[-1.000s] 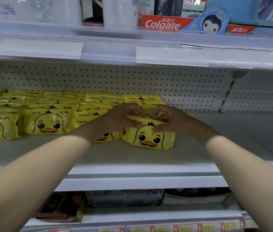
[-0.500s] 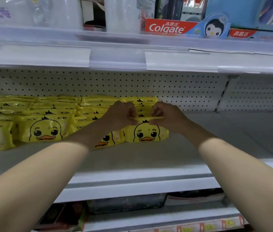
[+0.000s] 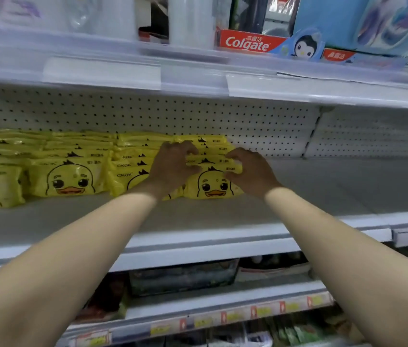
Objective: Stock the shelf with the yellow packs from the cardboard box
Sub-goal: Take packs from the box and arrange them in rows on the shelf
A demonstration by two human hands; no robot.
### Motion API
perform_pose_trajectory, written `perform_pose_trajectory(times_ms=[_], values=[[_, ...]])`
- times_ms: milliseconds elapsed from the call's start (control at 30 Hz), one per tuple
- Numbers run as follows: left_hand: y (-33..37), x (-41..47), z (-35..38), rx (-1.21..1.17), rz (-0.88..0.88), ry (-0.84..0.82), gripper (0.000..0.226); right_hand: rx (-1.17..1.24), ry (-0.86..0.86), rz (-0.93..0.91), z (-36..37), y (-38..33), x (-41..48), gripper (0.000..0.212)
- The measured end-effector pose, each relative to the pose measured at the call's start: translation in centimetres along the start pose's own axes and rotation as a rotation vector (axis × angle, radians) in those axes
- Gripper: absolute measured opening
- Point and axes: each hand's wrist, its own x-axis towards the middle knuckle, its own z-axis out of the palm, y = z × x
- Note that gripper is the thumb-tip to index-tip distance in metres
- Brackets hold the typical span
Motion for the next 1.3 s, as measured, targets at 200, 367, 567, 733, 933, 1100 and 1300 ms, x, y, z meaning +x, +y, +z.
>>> perform_pose_trajectory(times_ms=[200,367,567,733,933,1100,1300], values=[[3.4,-8.1,-3.9,0.117,-0.193,-0.024,0.056,-0.081,-0.083,0.028,-2.7,-3.9,-6.8,0.061],[4.4,-19.2,-7.4,0.204,-0.325,-0.082,0.062,-0.132,-0.174,-0.096,-3.5,-8.0,-16.1,0.064],[3.6,-32.6,-11.5,0.267,-0.491,-0.132,0.069,-0.122,-0.360,-0.215,-1.9,-13.5,-25.2,0.070],[1.8,-41.2,-14.6,0.324,-0.618,-0.141,0.071,-0.072,-0.483,-0.290,0.5,-19.2,-30.5,0.072],[-2.3,-47.7,-18.3,0.382,-0.738,-0.126,0.077,-0.072,-0.550,-0.374,4.5,-25.7,-33.1,0.071],[-8.1,-50.6,-21.1,0.339,-0.796,-0.101,0.072,-0.077,-0.615,-0.414,10.1,-30.8,-33.2,0.073],[-19.0,-52.8,-22.9,0.306,-0.845,-0.187,0.072,-0.101,-0.719,-0.387,20.4,-36.8,-31.6,0.073]])
